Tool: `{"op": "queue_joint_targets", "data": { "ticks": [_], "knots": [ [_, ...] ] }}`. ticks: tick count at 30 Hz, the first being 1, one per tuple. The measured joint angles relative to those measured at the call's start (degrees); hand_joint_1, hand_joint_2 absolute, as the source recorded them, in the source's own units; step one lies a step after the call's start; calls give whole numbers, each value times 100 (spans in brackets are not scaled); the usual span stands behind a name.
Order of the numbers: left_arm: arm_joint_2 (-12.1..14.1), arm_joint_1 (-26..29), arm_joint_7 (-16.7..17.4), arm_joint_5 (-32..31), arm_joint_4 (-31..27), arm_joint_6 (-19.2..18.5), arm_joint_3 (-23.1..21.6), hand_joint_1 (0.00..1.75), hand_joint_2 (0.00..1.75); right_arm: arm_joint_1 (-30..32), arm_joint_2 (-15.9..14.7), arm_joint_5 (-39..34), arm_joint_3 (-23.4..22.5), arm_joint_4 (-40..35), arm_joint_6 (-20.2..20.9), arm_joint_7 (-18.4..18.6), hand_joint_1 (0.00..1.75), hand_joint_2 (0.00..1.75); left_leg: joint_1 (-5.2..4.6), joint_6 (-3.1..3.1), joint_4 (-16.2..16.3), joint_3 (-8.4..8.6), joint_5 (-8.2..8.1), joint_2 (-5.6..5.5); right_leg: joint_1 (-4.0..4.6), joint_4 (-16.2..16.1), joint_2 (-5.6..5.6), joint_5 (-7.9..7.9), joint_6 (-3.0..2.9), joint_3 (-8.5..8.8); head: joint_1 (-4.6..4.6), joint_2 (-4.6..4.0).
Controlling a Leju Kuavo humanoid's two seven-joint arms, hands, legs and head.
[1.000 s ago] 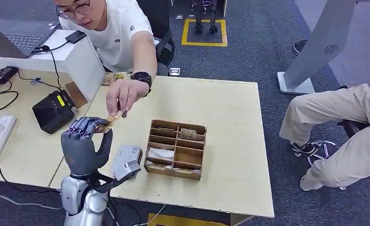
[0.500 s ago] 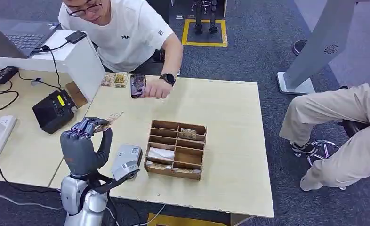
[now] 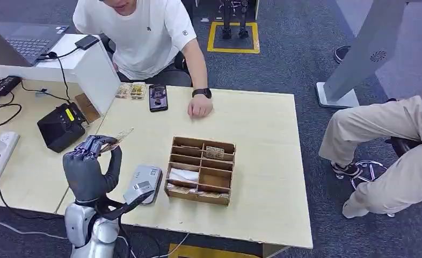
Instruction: Pass the card to the sensor for recognition and then transmit it.
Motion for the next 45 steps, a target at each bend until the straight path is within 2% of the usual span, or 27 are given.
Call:
{"op": "queue_joint_targets", "data": {
  "ticks": [16,21,29,45],
  "knots": [
    [-24,206,313,-448,-326,0,892,175,175,4,0,-105,0,-79,0,212,0,175,0,0,0,-3,0,-1,0,0,-2,-1,0,0,0,0],
    [-30,356,516,-810,-326,0,911,175,175,7,0,-111,0,-94,0,254,0,175,0,0,0,-3,0,-1,0,0,-3,-1,0,-1,0,0],
    [-72,610,1042,-1433,-291,0,911,175,175,9,0,-111,0,-116,0,323,0,175,0,3,0,-3,-2,-1,0,-1,-2,-2,1,-2,2,0],
    [-127,932,1392,-1812,116,0,907,175,175,16,0,-118,0,-151,0,374,0,175,-1,6,0,-2,-5,0,0,-1,-1,-2,2,-3,0,0]
  ]
}}
